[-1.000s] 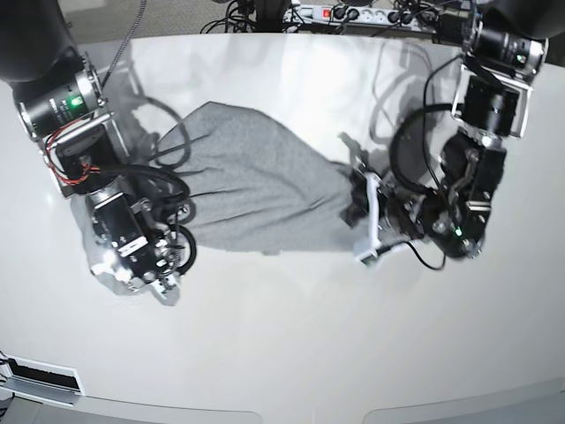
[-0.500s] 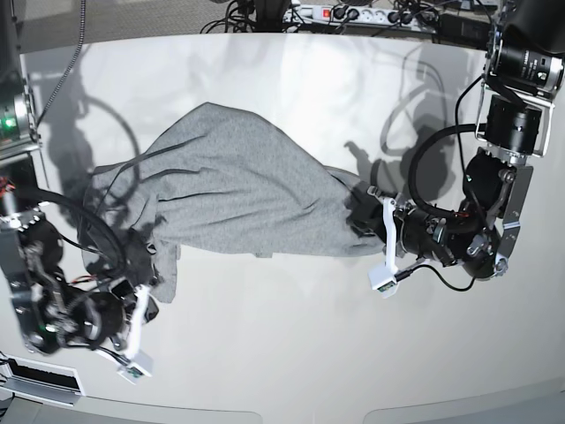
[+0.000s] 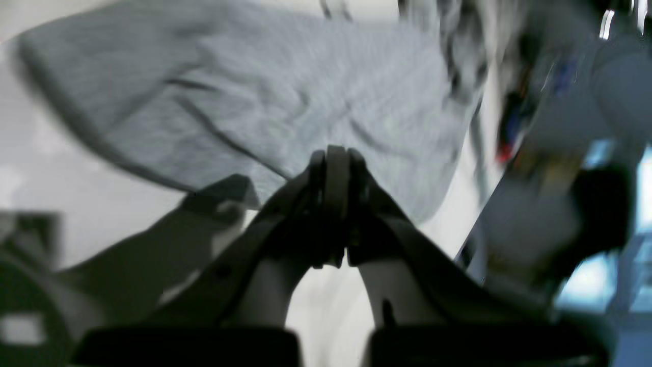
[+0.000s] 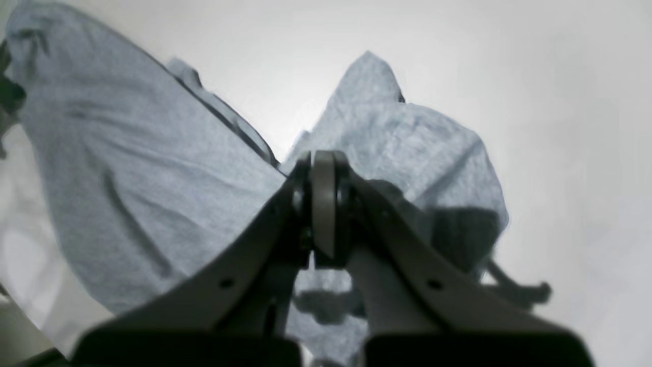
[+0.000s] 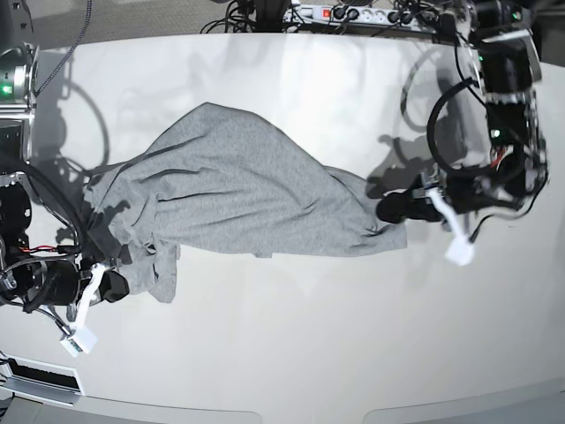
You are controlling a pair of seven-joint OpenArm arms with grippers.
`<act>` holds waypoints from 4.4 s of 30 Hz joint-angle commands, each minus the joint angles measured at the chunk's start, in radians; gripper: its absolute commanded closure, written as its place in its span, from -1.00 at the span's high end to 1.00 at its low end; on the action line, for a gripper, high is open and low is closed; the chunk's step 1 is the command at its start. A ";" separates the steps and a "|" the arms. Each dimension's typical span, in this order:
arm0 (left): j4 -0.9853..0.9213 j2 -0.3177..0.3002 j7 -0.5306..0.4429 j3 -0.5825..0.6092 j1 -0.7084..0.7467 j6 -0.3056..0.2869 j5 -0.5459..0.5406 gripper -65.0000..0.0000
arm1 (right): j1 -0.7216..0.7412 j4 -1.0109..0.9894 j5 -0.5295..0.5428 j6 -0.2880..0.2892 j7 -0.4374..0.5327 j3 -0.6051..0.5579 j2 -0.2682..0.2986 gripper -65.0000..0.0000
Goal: Layout the t-shirt on the table in an organized manner, then fold the t-shirt properly
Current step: 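Stretch the shirt between both grippers, moving them apart, then lift the stretched shirt with both grippers and swing it toward the table front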
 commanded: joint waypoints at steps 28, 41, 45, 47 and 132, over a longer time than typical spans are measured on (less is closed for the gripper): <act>0.015 0.204 -0.410 -0.208 0.037 0.156 0.446 -0.73 | 0.031 0.015 0.058 0.006 -0.024 0.009 0.017 -1.00; -0.077 0.219 -0.588 -0.035 0.033 0.232 0.547 0.48 | 0.031 0.015 0.065 0.006 -0.023 0.009 0.017 -1.00; -0.098 0.224 -0.583 0.068 0.033 0.312 0.557 0.42 | 0.031 0.015 0.064 0.006 -0.024 0.009 0.017 -1.00; -0.097 0.227 -0.542 0.091 0.022 0.340 0.557 0.01 | 0.031 0.015 0.064 0.006 -0.023 0.009 0.017 -1.00; 0.100 -0.294 0.104 0.092 -0.159 -0.043 -0.455 -1.00 | -0.084 -0.261 -0.180 -0.116 0.292 0.212 -0.269 0.02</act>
